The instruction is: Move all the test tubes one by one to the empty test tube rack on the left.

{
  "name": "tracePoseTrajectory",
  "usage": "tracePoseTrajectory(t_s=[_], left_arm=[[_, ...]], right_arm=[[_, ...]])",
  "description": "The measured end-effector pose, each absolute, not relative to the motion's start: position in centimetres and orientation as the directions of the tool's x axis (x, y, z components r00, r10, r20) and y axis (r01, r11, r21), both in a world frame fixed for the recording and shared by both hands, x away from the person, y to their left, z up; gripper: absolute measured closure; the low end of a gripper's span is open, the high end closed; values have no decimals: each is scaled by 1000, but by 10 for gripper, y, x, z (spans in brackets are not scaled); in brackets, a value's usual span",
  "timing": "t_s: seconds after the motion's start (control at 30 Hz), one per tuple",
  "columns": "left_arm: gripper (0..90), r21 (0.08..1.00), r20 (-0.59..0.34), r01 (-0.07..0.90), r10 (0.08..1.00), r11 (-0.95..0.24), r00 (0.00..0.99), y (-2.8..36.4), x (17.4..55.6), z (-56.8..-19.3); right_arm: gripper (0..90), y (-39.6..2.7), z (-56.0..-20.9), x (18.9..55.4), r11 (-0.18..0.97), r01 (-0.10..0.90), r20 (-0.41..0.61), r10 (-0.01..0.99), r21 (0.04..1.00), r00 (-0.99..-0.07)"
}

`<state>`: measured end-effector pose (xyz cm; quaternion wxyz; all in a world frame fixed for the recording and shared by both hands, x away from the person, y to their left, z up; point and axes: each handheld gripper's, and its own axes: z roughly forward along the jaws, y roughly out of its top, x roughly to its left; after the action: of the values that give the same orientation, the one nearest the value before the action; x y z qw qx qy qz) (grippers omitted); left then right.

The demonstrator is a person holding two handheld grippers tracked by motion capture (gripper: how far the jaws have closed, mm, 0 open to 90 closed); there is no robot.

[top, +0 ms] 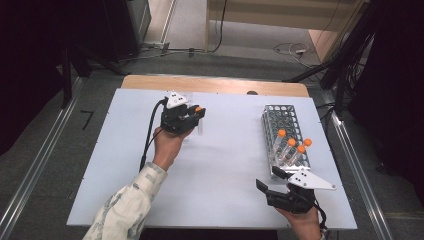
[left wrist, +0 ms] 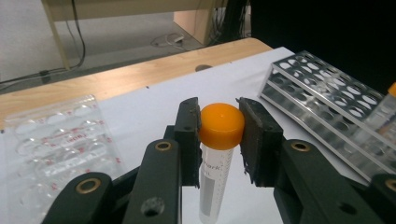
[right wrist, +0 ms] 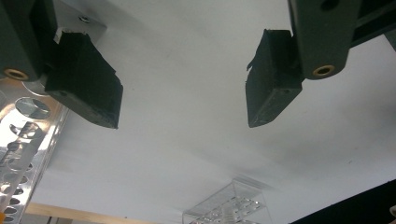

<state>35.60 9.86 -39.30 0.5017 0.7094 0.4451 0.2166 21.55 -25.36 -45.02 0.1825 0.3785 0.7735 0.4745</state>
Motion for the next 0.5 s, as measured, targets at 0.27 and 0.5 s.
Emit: tracePoseTrajectory(t_s=[0.27, 0.5], left_arm=[[697, 907, -126, 410, 869, -95, 479, 106, 368, -380], [697, 912, -116, 402, 884, -87, 453, 113, 376, -376]], right_arm=[[260, -254, -450, 216, 257, 416, 82, 761, 872, -643], [261, -256, -451, 215, 253, 415, 84, 761, 874, -643]])
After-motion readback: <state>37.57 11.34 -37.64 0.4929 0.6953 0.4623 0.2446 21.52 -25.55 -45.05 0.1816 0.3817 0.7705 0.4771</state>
